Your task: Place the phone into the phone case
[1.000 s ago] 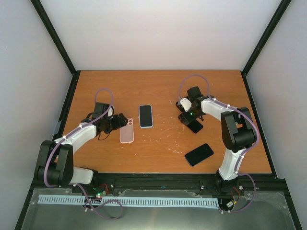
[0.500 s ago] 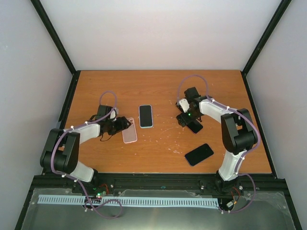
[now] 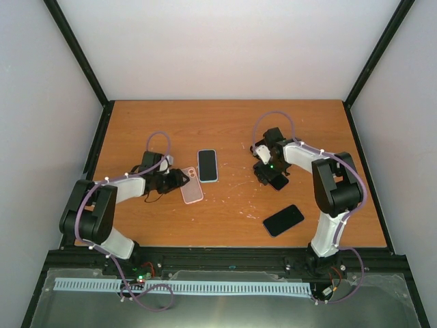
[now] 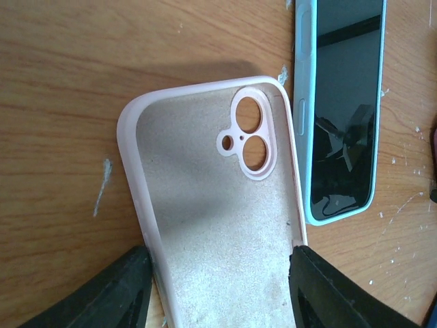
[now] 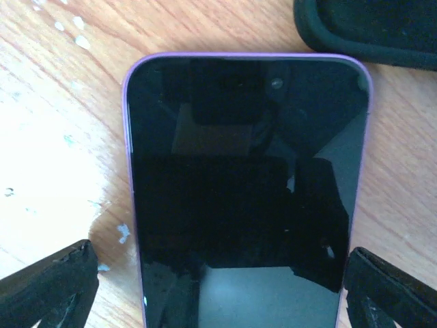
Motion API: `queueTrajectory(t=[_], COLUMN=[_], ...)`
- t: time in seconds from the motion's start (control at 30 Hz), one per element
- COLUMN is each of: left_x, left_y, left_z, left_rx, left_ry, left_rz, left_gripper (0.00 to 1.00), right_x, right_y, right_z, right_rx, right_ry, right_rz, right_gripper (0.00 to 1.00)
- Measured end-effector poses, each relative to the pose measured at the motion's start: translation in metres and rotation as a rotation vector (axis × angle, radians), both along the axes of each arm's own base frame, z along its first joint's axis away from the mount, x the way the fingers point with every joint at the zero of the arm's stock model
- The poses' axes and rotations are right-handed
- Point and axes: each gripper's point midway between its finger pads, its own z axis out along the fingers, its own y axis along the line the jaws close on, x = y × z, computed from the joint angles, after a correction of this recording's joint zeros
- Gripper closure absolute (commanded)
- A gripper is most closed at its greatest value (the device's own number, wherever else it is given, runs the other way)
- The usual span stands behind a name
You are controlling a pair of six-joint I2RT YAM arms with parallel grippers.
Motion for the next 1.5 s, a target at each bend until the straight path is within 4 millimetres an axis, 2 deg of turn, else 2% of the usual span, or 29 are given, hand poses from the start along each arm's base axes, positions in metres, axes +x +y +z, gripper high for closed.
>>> queueTrajectory(t=[0.13,0.3,0.37,0.53,0.8,0.97,1.3,1.4,1.5], left_x=[0.005,0.006,0.006,0.002,-0.016,-0.020,-0.030,-0.036,-0.041], left_y=[-0.001,0.000,0.001,-0.003,-0.016,-0.022,-0.033,-0.038,-0.043], left_z=[-0.001,-0.003,-0.004,-0.005,-0.006,-0.005,-0.006,-0.005,-0.002], left_rx=[0.011,0.035,0.044,0.053,0.038,0.017,-0.040,-0.073,-0.110], left_ry=[-0.010,-0.014,-0.011,-0.006,0.002,0.005,0.024,0.032,0.042], left_rz=[-0.003,0.000,-0.001,-0.013,-0.063,-0.078,-0.105,-0.116,-0.125], left_gripper=[0.50,0.61,0.63,0.63,0.63,0.63,0.65,0.60,0.42], right_x=[0.001,0.001,0.001,0.000,-0.005,-0.007,-0.038,-0.048,-0.055], right_y=[0.000,0.001,0.001,0.005,0.013,0.018,0.042,0.054,0.069], right_z=[-0.003,-0.003,-0.003,-0.004,-0.003,-0.002,0.001,0.004,0.009], right_rx=[-0.001,0.002,0.006,0.032,0.094,0.117,0.164,0.182,0.205], right_ry=[0.002,0.001,0.000,0.007,-0.006,-0.003,0.051,0.065,0.065], right_rz=[0.008,0.012,0.011,-0.016,-0.096,-0.167,-0.225,-0.224,-0.216], right_gripper=[0.07,0.15,0.18,0.24,0.27,0.27,0.30,0.31,0.32])
